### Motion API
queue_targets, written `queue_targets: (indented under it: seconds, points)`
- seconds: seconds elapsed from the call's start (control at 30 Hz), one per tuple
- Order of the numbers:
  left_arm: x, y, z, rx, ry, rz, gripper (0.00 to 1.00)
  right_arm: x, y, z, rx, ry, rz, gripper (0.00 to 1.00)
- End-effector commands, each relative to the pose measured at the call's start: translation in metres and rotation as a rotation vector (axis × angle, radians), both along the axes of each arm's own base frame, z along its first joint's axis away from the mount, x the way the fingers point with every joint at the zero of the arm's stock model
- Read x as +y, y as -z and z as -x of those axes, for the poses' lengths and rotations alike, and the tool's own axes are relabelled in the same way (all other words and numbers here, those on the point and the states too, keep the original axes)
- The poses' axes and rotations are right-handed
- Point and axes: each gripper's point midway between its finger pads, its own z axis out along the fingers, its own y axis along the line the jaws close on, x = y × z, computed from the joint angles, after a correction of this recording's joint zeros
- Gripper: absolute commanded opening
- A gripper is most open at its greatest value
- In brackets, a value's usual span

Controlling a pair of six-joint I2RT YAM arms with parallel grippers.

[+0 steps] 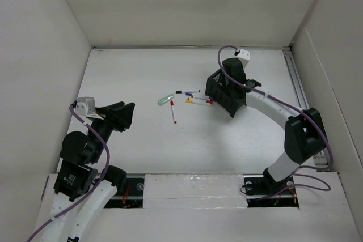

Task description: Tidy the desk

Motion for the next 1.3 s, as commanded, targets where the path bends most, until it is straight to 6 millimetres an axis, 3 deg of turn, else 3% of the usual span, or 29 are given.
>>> queue_targets:
  seconds: [0.0,0.07,0.2,0.23,0.33,0.37,0.4,0.43,0.47,0.5,0.57,0.63,0.67,0.7,0.73,0.93,1.03,1.13,1.27]
  points:
    - [-0.002,-0.012,0.002,-0.043,0.013,0.023,0.44,0.001,-0.020,-0.001,-0.052,-0.002,-0.029,0.45]
    - [-0.002,-0.011,0.001,-0.042,0.013,0.022,0.44,0.001,-0.021,-0.001,-0.050,-0.003,-0.027,0.53]
    - [-0.002,-0.012,0.002,-0.043,0.013,0.023,0.44,0.010,-0.037,0.003,-0.083,-0.024,-0.021,0.54]
    - [-0.002,-0.011,0.001,-0.040,0.013,0.022,0.44,0.022,-0.040,0.008,-0.092,-0.051,-0.020,0.54]
    - [-0.002,-0.011,0.001,-0.039,0.013,0.021,0.44,0.047,-0.055,0.019,-0.143,-0.117,-0.034,0.39]
    - [-0.002,-0.010,0.001,-0.038,0.013,0.021,0.44,0.069,-0.058,0.026,-0.159,-0.176,-0.051,0.18]
    - [-0.002,-0.011,0.001,-0.039,0.013,0.021,0.44,0.081,-0.055,0.031,-0.156,-0.210,-0.050,0.10]
    - [-0.002,-0.011,0.001,-0.038,0.013,0.021,0.44,0.093,-0.054,0.035,-0.154,-0.238,-0.054,0.05]
    - [-0.002,-0.010,0.000,-0.036,0.010,0.022,0.44,0.136,-0.048,0.047,-0.151,-0.336,-0.073,0.00]
    - [-0.002,-0.010,0.000,-0.034,0.008,0.021,0.44,0.136,-0.048,0.047,-0.151,-0.337,-0.073,0.00]
    - [-0.002,-0.009,-0.001,-0.030,0.008,0.019,0.45,0.173,-0.038,0.064,-0.132,-0.416,-0.065,0.00]
    - [-0.002,-0.009,-0.001,-0.030,0.005,0.020,0.45,0.203,-0.024,0.069,-0.106,-0.458,-0.052,0.07]
    - [-0.002,-0.009,-0.002,-0.029,0.003,0.018,0.45,0.236,0.004,0.084,-0.054,-0.525,-0.029,0.11]
    - [-0.002,-0.009,-0.002,-0.029,0.003,0.018,0.45,0.241,-0.007,0.081,-0.074,-0.526,-0.045,0.12]
    - [-0.002,-0.009,-0.002,-0.028,0.006,0.017,0.45,0.250,-0.003,0.082,-0.070,-0.533,-0.044,0.19]
    - [-0.002,-0.008,-0.002,-0.028,0.006,0.017,0.45,0.284,0.046,0.087,0.044,-0.578,-0.041,0.48]
    - [-0.002,-0.009,-0.001,-0.030,0.008,0.018,0.45,0.292,0.069,0.089,0.091,-0.594,-0.049,0.56]
    - [-0.002,-0.010,-0.001,-0.033,0.008,0.019,0.45,0.301,0.079,0.089,0.113,-0.592,-0.079,0.62]
    - [-0.002,-0.009,-0.001,-0.030,0.006,0.018,0.45,0.310,0.105,0.082,0.139,-0.569,-0.084,0.65]
